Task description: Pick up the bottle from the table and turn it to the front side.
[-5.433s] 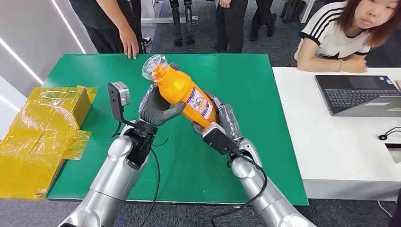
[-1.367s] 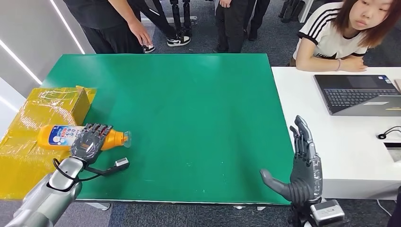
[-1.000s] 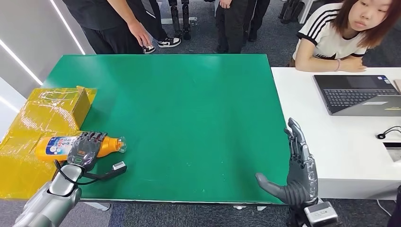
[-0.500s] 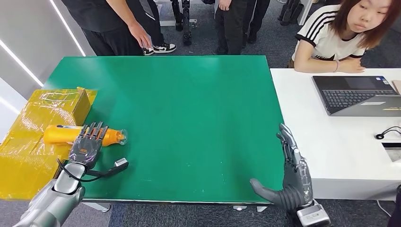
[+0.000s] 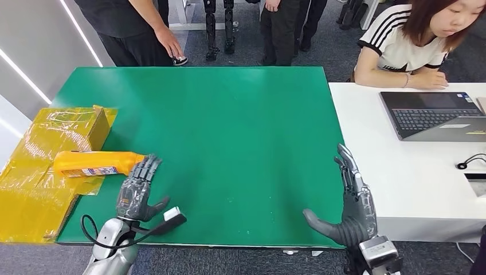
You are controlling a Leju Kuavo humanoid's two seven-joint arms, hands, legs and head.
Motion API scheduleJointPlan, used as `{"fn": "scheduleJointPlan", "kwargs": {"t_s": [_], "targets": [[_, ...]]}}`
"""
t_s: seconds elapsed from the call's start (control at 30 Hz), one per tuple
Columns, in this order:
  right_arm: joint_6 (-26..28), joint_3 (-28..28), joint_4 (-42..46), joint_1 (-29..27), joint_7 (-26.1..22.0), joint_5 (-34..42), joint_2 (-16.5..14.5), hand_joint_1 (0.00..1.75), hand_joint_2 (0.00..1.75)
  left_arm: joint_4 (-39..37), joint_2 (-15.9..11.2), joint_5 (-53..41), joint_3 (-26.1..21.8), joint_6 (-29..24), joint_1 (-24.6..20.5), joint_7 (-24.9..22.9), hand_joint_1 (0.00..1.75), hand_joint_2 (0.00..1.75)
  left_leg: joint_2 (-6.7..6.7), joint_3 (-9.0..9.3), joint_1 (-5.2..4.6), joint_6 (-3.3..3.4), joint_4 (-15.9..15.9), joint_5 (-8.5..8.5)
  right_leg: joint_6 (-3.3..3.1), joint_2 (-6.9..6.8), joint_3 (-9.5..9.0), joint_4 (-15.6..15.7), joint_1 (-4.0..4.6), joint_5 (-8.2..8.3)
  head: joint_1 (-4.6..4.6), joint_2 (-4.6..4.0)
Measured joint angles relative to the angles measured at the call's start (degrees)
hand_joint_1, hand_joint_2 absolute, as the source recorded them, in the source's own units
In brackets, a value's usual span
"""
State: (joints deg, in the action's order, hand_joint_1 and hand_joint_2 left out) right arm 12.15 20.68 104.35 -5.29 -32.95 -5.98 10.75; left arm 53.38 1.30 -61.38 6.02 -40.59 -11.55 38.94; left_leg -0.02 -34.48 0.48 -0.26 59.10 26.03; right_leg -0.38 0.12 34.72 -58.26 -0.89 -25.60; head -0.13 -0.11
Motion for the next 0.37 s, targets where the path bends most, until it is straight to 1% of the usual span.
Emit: {"fn": "scheduleJointPlan", "kwargs": {"t_s": [0.07,0.13,0.17,0.27,0.37], "targets": [[0.1,0.0,-0.4,0.0,0.0,-0.1,-0.1,0.0,1.75,3.4,2.3,11.6,0.4,0.0,1.4,0.6,0.0,1.75,-0.1,-0.04,0.0,0.02,0.0,0.01,0.09,-0.12,-0.01,0.0,0.0,-0.06,0.0,0.0],[0.2,0.1,-0.9,0.1,-0.2,-0.3,-0.3,0.0,1.75,6.6,4.2,22.0,2.7,0.1,2.3,0.8,0.0,1.75,-0.23,-0.1,0.01,0.03,0.0,0.01,0.16,-0.25,-0.03,0.0,0.0,-0.11,0.01,0.01],[0.3,0.1,-1.2,0.2,-0.3,-0.4,-0.5,0.0,1.75,8.0,5.0,25.0,4.0,0.1,2.7,0.9,0.0,1.75,-0.25,-0.11,0.01,0.03,0.0,0.01,0.17,-0.27,-0.04,0.0,0.0,-0.12,0.01,0.01],[0.3,0.2,-1.9,0.3,-0.6,-0.6,-1.0,0.0,1.75,10.8,6.5,27.2,6.8,0.1,3.2,1.1,0.0,1.75,-0.24,-0.13,0.01,0.03,0.0,0.02,0.17,-0.25,-0.04,0.0,0.0,-0.12,0.0,0.0],[0.4,0.2,-2.3,0.3,-0.7,-0.6,-1.1,0.0,1.75,12.4,7.0,29.3,8.2,0.4,3.5,1.2,0.0,1.75,-0.22,-0.12,0.01,0.04,0.0,0.02,0.17,-0.23,-0.03,0.0,0.0,-0.12,-0.01,0.0]]}}
